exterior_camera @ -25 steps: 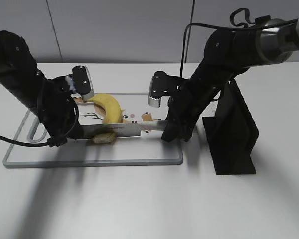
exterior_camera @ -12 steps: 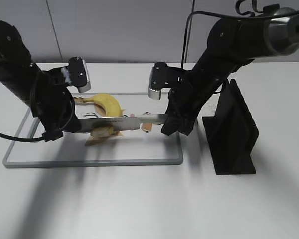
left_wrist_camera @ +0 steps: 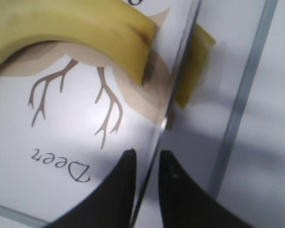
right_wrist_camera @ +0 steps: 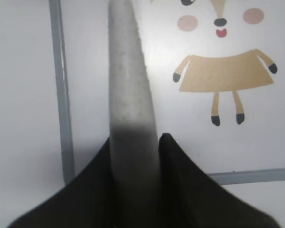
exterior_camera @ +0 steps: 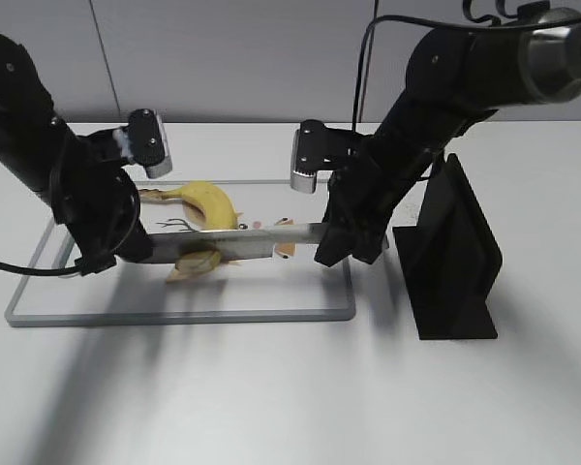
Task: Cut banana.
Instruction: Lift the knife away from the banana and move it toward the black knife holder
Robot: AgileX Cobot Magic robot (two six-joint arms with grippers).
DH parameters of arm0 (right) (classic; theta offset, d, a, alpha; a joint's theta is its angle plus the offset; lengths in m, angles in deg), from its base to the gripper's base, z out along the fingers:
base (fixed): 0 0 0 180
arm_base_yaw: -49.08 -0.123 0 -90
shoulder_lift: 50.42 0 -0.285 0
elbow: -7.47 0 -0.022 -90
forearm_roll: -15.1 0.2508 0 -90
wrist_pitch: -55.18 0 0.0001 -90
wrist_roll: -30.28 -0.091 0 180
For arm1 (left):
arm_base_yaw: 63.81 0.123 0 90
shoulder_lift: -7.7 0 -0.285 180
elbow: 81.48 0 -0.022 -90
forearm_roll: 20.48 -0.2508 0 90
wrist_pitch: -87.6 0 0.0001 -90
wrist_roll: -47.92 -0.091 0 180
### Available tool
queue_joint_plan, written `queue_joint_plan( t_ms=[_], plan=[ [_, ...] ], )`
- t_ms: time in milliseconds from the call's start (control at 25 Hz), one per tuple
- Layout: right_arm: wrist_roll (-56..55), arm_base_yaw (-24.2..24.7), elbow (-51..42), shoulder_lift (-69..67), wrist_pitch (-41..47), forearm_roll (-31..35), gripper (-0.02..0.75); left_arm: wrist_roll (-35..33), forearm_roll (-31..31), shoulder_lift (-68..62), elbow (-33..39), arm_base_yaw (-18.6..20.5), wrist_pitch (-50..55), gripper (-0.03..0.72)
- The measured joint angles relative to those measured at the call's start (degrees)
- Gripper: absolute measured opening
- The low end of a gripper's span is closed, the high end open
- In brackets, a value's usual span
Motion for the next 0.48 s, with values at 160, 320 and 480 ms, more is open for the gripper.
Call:
queue_joint_plan(
  t_ms=[160,320,480],
  plan=[
    [2.8,0.1,0.0,0.4,-0.2,0.7,0.175,0.5,0.0,2.2,0.0,0.2,-0.3,0.382],
    [3.7,0.2,0.0,0.4,-0.5,1.7,0.174,2.0,0.0,4.7,0.0,0.4,-0.4,0.596],
    [4.9,0.3,0.0,1.0,-0.4,2.5,0.174,4.0,0.0,8.0,0.1,1.1,-1.3,0.629]
  ],
)
